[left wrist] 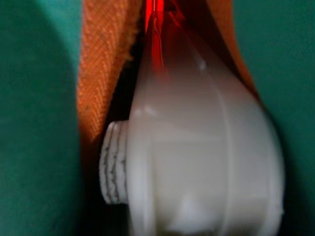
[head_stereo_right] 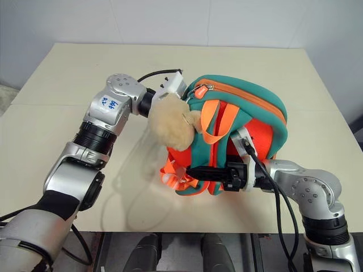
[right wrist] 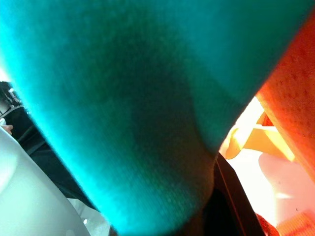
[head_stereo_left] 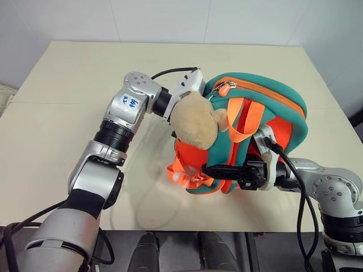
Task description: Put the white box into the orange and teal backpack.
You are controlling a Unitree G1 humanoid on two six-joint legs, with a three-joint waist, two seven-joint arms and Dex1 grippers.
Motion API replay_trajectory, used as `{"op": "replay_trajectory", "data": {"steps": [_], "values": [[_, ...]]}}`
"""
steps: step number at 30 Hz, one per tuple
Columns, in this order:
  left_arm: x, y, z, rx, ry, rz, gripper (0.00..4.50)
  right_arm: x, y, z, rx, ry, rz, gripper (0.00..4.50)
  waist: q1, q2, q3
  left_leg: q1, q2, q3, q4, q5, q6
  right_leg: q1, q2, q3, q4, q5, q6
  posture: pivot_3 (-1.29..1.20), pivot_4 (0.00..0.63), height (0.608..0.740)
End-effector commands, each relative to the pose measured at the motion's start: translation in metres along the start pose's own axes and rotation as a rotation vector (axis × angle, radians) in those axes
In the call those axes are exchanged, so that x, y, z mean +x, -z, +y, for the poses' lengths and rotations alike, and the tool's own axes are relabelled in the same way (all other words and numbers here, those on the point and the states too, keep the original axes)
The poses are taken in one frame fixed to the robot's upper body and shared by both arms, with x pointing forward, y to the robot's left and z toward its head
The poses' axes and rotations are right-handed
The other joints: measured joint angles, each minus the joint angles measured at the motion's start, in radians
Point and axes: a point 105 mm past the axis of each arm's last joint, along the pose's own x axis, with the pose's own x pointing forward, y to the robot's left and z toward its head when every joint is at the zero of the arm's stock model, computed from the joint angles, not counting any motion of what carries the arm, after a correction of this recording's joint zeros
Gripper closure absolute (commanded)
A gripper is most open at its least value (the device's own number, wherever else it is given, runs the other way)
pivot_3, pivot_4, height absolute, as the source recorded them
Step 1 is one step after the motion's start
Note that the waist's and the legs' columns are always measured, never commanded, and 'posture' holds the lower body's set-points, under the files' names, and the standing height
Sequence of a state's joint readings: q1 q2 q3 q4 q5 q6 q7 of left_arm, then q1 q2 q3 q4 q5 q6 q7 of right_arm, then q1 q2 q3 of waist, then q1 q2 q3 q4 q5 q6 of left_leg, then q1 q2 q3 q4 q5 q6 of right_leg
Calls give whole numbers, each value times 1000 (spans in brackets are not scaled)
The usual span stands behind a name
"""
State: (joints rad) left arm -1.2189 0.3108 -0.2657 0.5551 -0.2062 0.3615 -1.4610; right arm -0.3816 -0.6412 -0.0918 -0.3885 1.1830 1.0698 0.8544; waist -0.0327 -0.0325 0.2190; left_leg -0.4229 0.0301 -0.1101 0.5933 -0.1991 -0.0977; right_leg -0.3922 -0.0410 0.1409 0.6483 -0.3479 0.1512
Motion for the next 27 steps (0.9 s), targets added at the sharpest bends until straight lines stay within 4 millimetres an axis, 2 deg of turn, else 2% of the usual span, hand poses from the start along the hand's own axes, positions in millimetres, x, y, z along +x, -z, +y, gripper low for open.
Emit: {"op": "replay_trajectory", "data": {"steps": [1, 4, 9, 15, 17, 20, 22, 24, 27], "values": [[9, -19, -13, 60, 69, -79, 2927, 3, -1, 6, -17, -21, -6, 4349, 2, 0, 0, 0, 0, 0, 0, 0, 0, 0, 0, 0, 0, 0, 0, 0, 150, 740], [-4, -14, -15, 45, 19, -87, 1983, 3, -1, 5, -17, -18, -8, 4349, 3, 0, 0, 0, 0, 0, 0, 0, 0, 0, 0, 0, 0, 0, 0, 0, 150, 740], [-42, -5, -27, 51, -50, -93, 523, 3, -1, 4, -18, -18, -9, 4349, -14, 0, 0, 1, 1, 0, 0, 0, 0, -1, 1, 0, 4, 0, 0, 0, 150, 740], [-89, 12, -35, -3, -161, -11, 523, 4, -2, 3, -17, -23, -5, 4349, -23, 0, 0, 2, 1, -1, 1, 1, 0, -1, 1, 0, 6, 0, 0, 0, 150, 740], [-108, 15, -39, -19, -210, 17, 523, 5, -2, 2, -16, -28, -5, 4349, -25, 0, 0, 2, 1, -1, 2, 1, 0, -1, 1, 0, 6, 0, 0, 0, 150, 740], [-125, 14, -48, -34, -223, 40, 523, 6, -1, 1, -15, -31, -4, 4349, -24, 0, 0, 2, 1, -1, 1, 1, 0, -1, 1, 0, 6, 0, 0, 0, 150, 740], [-133, 9, -55, -47, -221, 27, 523, 6, -1, 1, -15, -31, -3, 4349, -23, 0, 0, 1, 1, -1, 1, 1, 0, -1, 1, 0, 6, 0, 0, 0, 150, 740], [-135, -4, -61, -50, -207, -34, 523, 6, -1, 0, -15, -31, -3, 4349, -21, 0, 0, 1, 1, -1, 1, 1, 0, -1, 1, 0, 5, 0, 0, 0, 150, 740], [-129, -28, -72, -36, -153, -135, 523, 7, -1, -1, -14, -33, -3, 4349, -20, 0, 0, 1, 1, -1, 1, 1, 0, 0, 1, 0, 5, 0, 0, 0, 150, 740]]}}
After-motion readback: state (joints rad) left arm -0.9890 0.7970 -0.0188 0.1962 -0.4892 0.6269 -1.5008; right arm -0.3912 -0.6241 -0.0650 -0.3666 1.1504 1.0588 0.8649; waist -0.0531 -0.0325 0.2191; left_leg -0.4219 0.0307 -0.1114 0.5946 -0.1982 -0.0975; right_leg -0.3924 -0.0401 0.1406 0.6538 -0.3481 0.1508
